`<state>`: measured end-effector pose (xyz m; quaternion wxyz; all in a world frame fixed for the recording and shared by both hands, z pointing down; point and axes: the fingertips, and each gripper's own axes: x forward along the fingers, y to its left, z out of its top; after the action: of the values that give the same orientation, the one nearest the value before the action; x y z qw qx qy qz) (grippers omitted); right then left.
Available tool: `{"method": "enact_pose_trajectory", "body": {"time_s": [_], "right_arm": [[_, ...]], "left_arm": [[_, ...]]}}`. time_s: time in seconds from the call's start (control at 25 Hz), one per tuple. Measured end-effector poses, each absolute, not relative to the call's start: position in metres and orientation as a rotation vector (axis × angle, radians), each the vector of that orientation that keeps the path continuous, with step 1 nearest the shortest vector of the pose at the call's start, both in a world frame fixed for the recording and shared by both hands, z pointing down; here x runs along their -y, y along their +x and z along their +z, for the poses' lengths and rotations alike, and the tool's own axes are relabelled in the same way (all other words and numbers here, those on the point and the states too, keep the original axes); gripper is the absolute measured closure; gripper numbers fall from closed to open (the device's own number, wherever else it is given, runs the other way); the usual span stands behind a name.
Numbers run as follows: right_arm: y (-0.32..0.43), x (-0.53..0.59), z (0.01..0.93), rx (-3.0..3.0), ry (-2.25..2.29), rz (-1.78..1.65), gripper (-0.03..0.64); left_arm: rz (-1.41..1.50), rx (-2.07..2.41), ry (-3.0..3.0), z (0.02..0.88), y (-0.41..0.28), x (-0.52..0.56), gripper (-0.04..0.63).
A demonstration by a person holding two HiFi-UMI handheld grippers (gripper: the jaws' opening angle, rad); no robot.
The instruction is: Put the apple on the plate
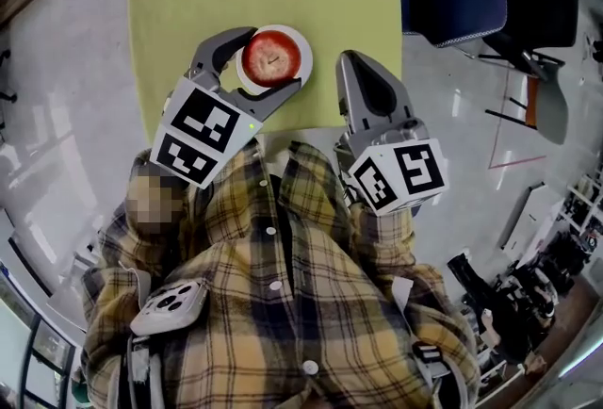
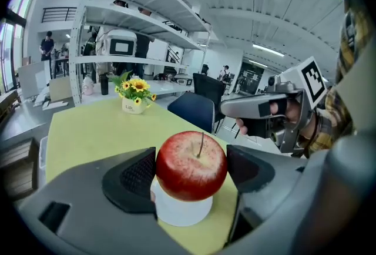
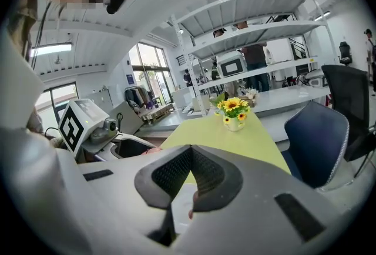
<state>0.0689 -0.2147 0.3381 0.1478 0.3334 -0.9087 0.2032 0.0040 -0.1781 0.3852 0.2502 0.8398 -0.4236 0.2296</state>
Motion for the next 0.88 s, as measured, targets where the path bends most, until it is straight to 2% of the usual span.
{"method": "enact_pose_trajectory", "body": {"time_s": [0.88], "right_arm": [[0.065, 0.218, 0.4, 2.538, 0.913, 0.777, 0.62]], "left_arm": [[0.635, 1.108, 2.161, 0.51, 0.015, 0.182, 0.206]]}}
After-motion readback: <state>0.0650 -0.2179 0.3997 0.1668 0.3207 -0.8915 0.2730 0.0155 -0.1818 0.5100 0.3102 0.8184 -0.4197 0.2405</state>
